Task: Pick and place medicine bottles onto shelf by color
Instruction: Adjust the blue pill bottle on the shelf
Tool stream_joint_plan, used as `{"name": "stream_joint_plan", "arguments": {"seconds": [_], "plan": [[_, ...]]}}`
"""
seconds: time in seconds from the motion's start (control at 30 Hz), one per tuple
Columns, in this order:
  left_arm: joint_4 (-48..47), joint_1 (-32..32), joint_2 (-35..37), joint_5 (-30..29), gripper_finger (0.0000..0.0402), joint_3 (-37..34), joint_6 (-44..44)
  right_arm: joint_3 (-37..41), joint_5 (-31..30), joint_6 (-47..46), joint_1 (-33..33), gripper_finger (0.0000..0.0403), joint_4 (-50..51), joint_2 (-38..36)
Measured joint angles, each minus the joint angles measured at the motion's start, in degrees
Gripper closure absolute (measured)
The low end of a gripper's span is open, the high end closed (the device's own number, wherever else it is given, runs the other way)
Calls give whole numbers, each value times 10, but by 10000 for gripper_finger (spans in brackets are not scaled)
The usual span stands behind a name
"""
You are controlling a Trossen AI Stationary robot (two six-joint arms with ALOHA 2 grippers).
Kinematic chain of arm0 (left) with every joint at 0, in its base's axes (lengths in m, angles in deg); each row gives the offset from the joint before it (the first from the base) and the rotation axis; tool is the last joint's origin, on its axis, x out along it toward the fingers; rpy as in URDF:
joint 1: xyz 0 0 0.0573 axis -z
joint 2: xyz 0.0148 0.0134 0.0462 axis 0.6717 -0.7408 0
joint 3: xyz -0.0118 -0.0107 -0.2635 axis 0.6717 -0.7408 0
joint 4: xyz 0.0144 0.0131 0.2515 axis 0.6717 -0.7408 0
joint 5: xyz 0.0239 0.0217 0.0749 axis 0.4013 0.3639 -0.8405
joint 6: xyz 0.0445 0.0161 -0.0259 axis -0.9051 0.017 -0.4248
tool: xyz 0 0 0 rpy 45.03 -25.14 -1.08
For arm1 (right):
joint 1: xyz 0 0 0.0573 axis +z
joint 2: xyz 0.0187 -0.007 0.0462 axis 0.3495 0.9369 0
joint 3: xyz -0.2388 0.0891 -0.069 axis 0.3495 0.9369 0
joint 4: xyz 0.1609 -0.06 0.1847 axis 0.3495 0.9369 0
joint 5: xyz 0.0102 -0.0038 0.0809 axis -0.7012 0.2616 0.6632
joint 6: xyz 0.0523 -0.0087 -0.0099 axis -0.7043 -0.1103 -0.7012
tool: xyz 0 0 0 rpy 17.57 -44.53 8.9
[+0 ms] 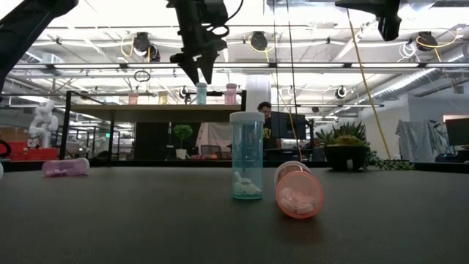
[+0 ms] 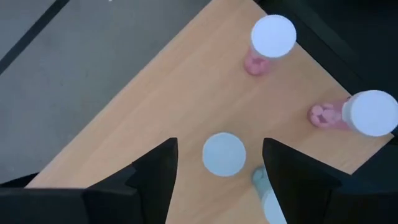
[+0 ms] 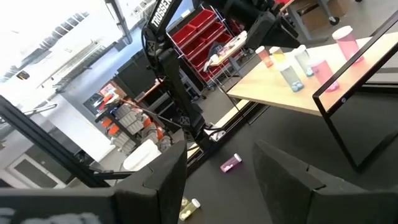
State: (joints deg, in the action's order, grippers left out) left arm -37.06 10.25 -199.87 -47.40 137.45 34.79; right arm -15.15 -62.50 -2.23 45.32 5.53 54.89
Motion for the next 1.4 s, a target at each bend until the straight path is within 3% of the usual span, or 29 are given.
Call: {"name": "stream_joint_plan", "arguments": {"seconds": [0.2,0.9,1.4], "plan": [[-3,-9,-13,3,165,0,-36,0,0,-16,4,227,0,0],[-51,-28,-33,16,167,0,-26,0,-2,-17,26,227,0,0],[-34,-29,-33,16,276,0,-35,0,-2,-18,26,227,0,0]]}}
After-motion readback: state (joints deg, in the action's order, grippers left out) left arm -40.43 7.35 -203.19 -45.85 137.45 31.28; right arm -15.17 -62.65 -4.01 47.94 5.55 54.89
